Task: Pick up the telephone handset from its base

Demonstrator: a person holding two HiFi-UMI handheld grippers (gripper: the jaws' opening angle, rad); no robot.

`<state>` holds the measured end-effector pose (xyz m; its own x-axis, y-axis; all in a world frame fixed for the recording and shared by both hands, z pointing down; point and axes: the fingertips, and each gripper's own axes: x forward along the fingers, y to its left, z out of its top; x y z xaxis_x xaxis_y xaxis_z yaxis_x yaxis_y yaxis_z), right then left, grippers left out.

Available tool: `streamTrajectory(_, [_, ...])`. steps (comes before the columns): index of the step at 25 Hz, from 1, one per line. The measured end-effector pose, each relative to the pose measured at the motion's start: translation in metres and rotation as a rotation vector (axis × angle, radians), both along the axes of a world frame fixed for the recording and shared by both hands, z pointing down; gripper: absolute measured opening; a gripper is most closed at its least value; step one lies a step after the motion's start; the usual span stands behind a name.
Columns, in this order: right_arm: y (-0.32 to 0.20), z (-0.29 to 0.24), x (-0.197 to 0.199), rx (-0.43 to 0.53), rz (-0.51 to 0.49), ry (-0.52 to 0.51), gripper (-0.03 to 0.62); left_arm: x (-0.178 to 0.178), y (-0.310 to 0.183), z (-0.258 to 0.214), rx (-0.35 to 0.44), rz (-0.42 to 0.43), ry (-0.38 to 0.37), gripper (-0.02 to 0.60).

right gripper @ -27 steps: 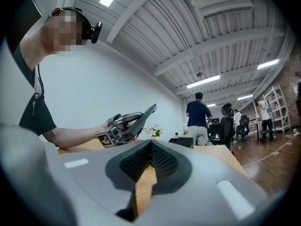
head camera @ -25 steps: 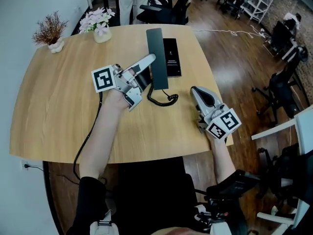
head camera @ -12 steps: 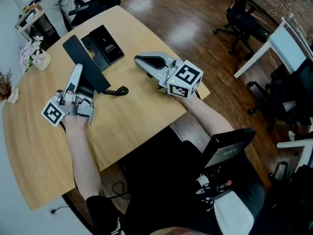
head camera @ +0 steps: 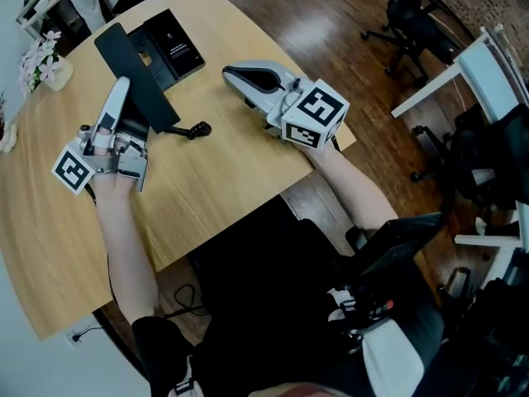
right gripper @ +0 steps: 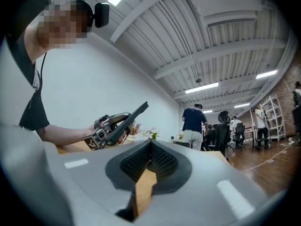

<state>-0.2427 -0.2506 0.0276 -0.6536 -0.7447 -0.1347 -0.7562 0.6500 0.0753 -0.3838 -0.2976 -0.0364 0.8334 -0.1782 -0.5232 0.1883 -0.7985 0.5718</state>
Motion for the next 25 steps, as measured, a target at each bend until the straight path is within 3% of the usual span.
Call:
streamTrajectory(7, [-0.003,0.005,0.011,-0.004,0.003,-0.003,0.003,0.012,-0.001,0.002,0.009,0.015,0.013,0.077])
streamTrajectory(25, [0.0,0.001,0.002,0.007,0.01,0.016,0.003,0.005,-0.01,0.016,-0.03,-0.008,-0.046,0.077])
